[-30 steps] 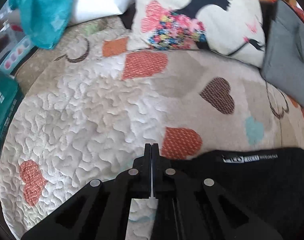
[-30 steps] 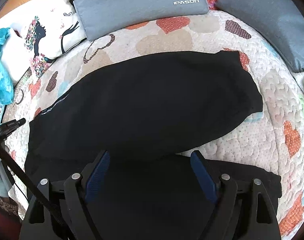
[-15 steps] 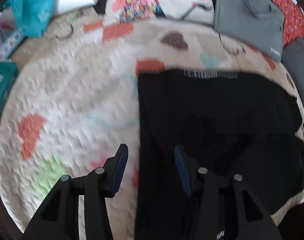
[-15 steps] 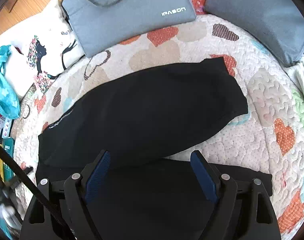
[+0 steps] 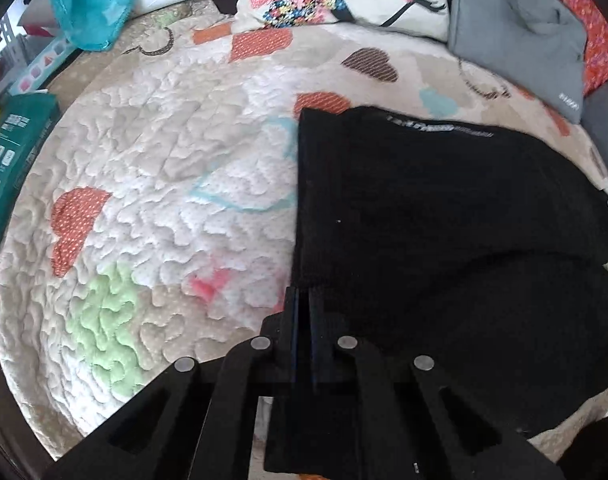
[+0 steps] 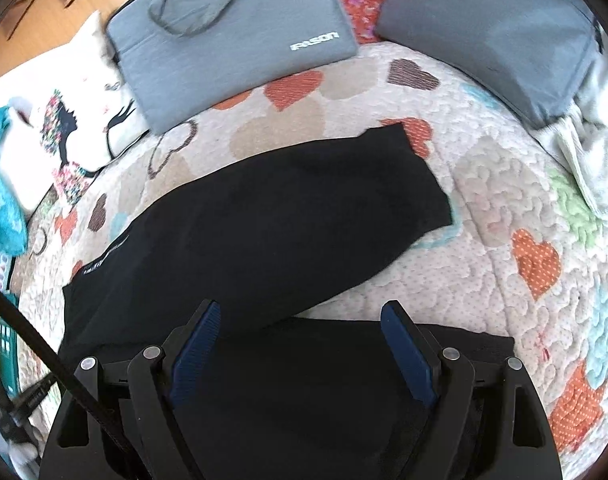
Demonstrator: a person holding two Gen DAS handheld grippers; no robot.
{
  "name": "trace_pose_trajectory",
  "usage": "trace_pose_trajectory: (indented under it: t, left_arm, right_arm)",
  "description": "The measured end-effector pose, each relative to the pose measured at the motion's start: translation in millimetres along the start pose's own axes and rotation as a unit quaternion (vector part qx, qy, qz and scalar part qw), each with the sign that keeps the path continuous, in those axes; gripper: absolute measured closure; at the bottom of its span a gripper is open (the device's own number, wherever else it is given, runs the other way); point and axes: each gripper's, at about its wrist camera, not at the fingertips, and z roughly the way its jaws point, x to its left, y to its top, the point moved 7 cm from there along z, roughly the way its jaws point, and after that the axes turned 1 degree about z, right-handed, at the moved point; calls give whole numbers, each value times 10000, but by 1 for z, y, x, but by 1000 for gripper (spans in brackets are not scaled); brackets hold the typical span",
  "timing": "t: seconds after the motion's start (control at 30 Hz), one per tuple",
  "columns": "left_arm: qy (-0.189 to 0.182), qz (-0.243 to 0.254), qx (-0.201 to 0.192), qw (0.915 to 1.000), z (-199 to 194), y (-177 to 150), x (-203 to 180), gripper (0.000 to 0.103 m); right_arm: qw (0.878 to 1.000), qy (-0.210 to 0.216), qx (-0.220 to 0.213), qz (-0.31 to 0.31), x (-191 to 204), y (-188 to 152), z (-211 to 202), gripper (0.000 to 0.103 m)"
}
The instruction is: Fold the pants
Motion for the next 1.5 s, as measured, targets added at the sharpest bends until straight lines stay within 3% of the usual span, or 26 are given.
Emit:
trace_pose_trajectory:
  t: [0.1,0.23,0.33,0.43,0.63,0.73,0.9,1.07,1.3,1.5]
  left_arm:
    - [56,-122,-29,9999,4,2,3,94]
    - [-496,-909,46,9946,2,7,25,74]
    - [-708,-1578,-174,9848,-5,12,49,74]
    - [-874,-1849,-469,9777,-15,21,60,74]
    - [-1180,-1601,-765,9770,-16,60,40,73]
    - [-1325,-1419,-883,9770,-11,87,26,71]
    - [-1531,-1408,-661,9759,11,111,8,69]
    - [-1469,-1007,-511,9827,29,130,-11,65]
    - [-1909,-544,-302,9796,48,139,-38,63]
    - [-2314,-219,-343,9720,52,151,-48,59]
  right_arm:
    - [9998,74,19,208,-8,3,0,17]
    - [9987,121,-99,483,-22,10,-8,17]
    - [9967,139,-136,782,-38,15,-12,17]
    - [9938,219,-185,1074,-54,20,-15,17]
    - [9934,103,-476,1037,-64,30,-25,17]
    - [9944,75,-368,983,-61,28,-17,17]
    - [9976,49,-142,678,-44,21,1,17]
    - [9991,152,42,396,-26,16,17,17]
    - [9984,484,41,302,-15,21,31,17]
    - [9983,549,-156,-89,1,53,19,17]
